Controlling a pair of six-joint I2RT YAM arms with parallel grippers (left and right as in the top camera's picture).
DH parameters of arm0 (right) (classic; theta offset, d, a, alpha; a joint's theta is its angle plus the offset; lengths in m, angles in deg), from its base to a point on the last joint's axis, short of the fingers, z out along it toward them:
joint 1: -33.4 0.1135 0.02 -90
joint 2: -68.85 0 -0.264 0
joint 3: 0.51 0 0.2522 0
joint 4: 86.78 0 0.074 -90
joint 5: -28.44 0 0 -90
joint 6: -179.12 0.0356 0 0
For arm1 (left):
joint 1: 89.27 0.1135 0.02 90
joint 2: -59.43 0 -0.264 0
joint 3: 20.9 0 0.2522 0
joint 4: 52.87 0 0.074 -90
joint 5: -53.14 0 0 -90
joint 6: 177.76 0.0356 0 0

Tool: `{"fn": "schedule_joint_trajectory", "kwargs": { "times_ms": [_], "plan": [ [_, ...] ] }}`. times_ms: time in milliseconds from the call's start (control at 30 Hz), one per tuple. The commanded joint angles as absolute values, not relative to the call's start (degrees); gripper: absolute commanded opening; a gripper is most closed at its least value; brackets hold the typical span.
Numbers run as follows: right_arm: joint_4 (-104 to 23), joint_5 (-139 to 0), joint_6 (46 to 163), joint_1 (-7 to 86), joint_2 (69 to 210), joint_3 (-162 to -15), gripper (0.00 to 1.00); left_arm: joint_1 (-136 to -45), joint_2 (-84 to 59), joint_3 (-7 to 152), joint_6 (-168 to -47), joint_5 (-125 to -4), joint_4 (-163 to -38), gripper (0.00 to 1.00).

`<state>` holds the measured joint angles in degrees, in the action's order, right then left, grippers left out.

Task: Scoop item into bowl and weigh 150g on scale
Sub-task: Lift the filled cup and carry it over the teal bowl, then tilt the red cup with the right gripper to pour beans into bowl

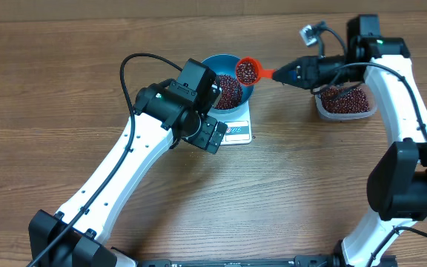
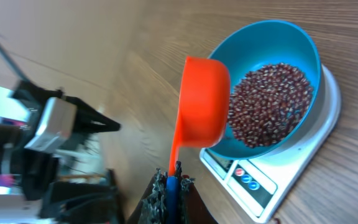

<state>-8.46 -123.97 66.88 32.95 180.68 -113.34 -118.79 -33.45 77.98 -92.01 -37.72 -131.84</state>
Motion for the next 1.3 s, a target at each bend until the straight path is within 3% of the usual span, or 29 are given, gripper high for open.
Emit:
{"fn": "schedule_joint_trajectory", "kwargs": {
  "times_ms": [0, 267, 1267],
  "plan": [
    [-8.4, -116.4, 68.3, 35.6, 180.4, -116.7, 0.04, -118.9, -32.8, 78.5, -91.1, -37.5, -132.0, 1.0],
    [-9.2, -106.8, 71.4, 39.8, 180.3, -118.3, 0.04, -118.9, -32.8, 78.5, -91.1, -37.5, -132.0, 1.0],
    [-14.7, -106.5, 69.1, 42.1, 180.3, -118.3, 0.04, -118.9, -32.8, 78.5, -91.1, -37.5, -132.0, 1.0]
  ]
}}
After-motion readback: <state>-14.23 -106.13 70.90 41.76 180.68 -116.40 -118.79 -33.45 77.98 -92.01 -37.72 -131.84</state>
